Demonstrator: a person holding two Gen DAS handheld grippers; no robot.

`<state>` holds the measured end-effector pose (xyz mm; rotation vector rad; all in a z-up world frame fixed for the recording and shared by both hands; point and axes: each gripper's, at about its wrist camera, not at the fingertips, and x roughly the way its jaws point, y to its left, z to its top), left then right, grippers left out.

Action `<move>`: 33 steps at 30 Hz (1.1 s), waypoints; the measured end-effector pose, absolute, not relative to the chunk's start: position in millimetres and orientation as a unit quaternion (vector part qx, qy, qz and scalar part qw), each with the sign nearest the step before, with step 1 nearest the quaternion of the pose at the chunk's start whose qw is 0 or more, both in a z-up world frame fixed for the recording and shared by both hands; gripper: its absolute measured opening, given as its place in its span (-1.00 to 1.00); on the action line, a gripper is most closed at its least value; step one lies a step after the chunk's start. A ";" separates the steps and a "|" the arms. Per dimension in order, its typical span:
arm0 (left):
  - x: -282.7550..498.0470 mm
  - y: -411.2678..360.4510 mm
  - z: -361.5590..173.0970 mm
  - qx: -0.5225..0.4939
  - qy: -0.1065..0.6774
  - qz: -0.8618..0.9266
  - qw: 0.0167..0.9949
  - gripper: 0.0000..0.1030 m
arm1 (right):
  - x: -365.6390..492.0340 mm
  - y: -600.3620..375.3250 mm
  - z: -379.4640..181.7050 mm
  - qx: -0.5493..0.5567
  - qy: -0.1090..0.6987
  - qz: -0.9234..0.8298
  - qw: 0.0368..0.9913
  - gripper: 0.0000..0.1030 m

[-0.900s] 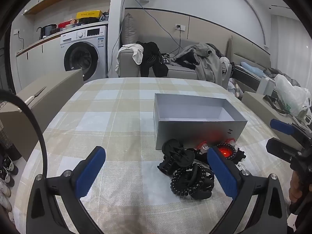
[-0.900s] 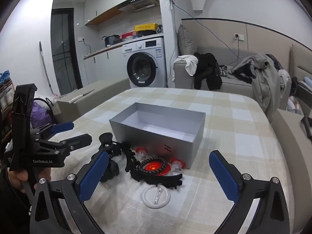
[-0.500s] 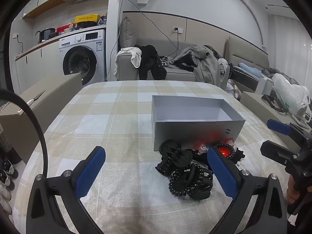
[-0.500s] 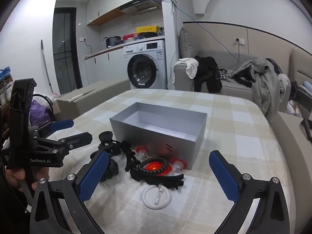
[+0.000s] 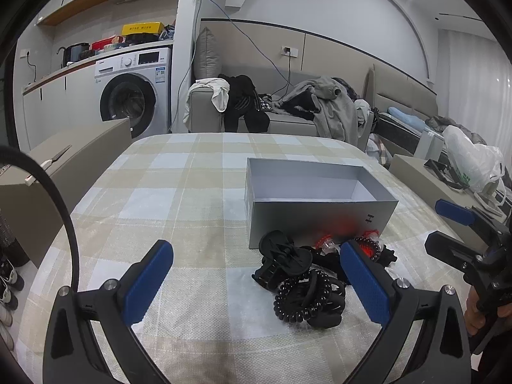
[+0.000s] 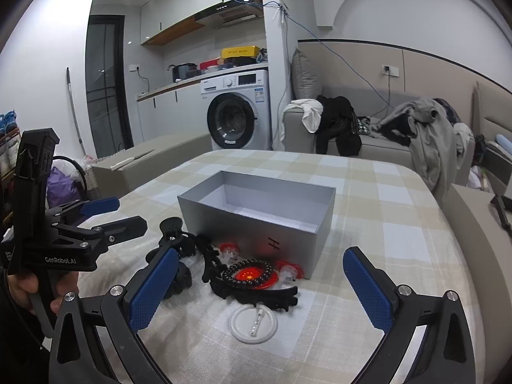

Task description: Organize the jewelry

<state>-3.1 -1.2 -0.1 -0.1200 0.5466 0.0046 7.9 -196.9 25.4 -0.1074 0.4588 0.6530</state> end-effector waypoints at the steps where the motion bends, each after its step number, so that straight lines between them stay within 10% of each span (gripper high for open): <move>1: -3.4 -0.5 -0.2 -0.061 0.269 0.002 0.961 0.97 | 7.5 -196.9 24.9 -0.051 0.223 0.317 0.920 1.00; 33: -8.1 -10.0 1.8 -0.033 0.253 -0.007 0.967 0.97 | 2.8 -199.3 26.8 -0.047 0.206 0.317 0.925 1.00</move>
